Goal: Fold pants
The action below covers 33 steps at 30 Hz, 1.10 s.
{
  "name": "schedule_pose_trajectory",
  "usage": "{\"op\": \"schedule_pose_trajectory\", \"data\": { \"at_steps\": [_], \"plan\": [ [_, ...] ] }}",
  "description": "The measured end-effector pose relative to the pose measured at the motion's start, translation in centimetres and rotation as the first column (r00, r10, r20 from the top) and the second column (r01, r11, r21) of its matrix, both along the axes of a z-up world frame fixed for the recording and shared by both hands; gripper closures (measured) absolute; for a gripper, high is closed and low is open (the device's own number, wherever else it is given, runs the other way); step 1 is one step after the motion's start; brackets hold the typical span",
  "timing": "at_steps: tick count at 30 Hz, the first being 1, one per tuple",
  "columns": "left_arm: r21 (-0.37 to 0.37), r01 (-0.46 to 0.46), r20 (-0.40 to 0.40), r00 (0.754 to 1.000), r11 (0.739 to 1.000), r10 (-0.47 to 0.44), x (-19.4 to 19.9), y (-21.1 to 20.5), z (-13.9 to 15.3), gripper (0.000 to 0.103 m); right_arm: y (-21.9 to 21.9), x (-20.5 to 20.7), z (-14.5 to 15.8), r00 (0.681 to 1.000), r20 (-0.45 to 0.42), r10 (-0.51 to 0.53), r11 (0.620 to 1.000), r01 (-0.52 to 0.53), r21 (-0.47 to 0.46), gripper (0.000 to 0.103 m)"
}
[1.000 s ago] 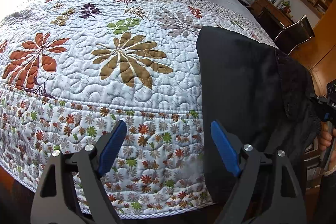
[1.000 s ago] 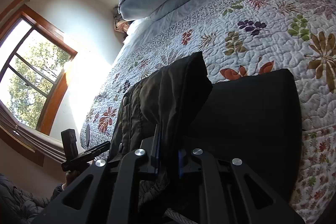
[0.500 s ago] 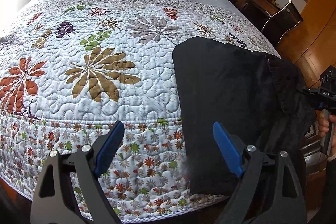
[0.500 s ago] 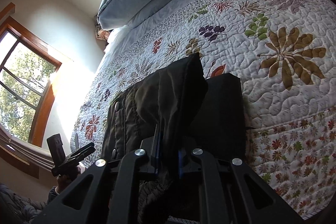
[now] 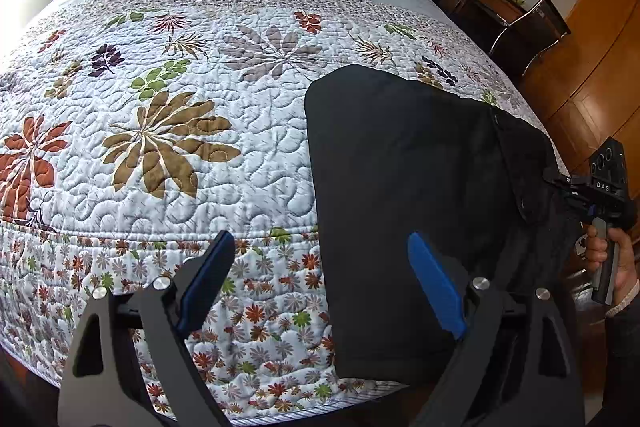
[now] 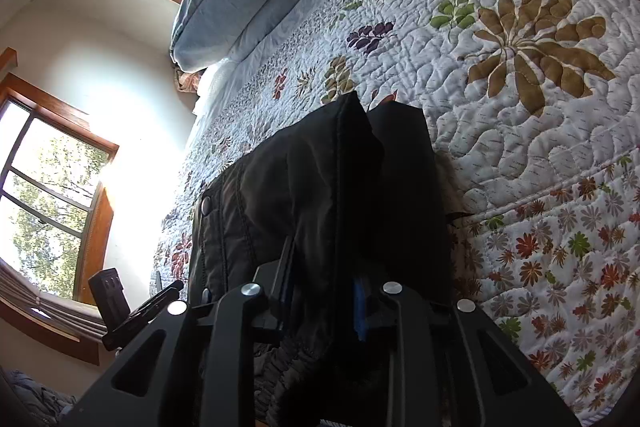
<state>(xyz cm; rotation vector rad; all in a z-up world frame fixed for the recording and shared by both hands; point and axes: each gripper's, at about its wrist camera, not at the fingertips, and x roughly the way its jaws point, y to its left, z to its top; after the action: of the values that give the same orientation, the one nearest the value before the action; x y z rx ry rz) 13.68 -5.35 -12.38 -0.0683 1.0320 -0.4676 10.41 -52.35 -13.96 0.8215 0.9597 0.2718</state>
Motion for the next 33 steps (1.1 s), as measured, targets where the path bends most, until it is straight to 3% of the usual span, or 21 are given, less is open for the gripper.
{"op": "schedule_pose_trajectory", "data": {
  "at_steps": [3,5,10,15,16,18,23,26,33],
  "plan": [
    [-0.002,-0.002,0.000,1.000,1.000,0.002,0.0,0.1,0.0,0.015,-0.3,-1.0,0.5,1.000,0.003,-0.010,1.000,0.010,-0.012,0.062],
    [-0.003,-0.004,0.000,1.000,1.000,0.004,-0.1,0.1,0.0,0.015,-0.5,-2.0,0.7,1.000,-0.013,-0.011,1.000,0.011,-0.014,0.047],
    [-0.009,-0.006,-0.011,1.000,1.000,0.006,-0.1,0.0,-0.1,0.015,0.7,-5.0,0.9,0.999,-0.030,0.040,0.999,-0.040,-0.017,0.034],
    [-0.004,0.009,-0.006,1.000,1.000,-0.009,-0.4,-0.5,0.1,0.015,1.8,-6.2,0.3,0.999,-0.025,0.034,0.999,-0.035,-0.013,0.033],
    [-0.003,0.012,-0.006,1.000,1.000,-0.012,-0.5,-0.6,0.1,0.015,1.8,-6.1,0.0,0.999,-0.021,0.028,1.000,-0.028,0.008,0.033],
    [0.001,0.019,-0.002,1.000,1.000,-0.019,-0.7,-0.8,0.3,0.015,1.8,-5.8,-0.3,1.000,-0.013,0.021,0.999,-0.020,0.034,0.045],
    [0.010,0.023,0.006,1.000,1.000,-0.023,-0.8,-0.9,0.5,0.015,2.1,-5.3,-0.2,0.999,-0.001,0.037,0.999,-0.037,-0.038,0.065],
    [0.008,0.021,0.001,1.000,1.000,-0.021,-0.8,-0.9,0.4,0.015,2.0,-5.5,0.5,0.999,0.007,0.038,0.997,-0.037,-0.071,0.070],
    [0.006,0.020,-0.002,1.000,1.000,-0.020,-0.7,-0.9,0.3,0.015,1.8,-5.9,1.0,0.999,-0.002,0.039,0.994,-0.039,-0.101,0.071]
  ]
}}
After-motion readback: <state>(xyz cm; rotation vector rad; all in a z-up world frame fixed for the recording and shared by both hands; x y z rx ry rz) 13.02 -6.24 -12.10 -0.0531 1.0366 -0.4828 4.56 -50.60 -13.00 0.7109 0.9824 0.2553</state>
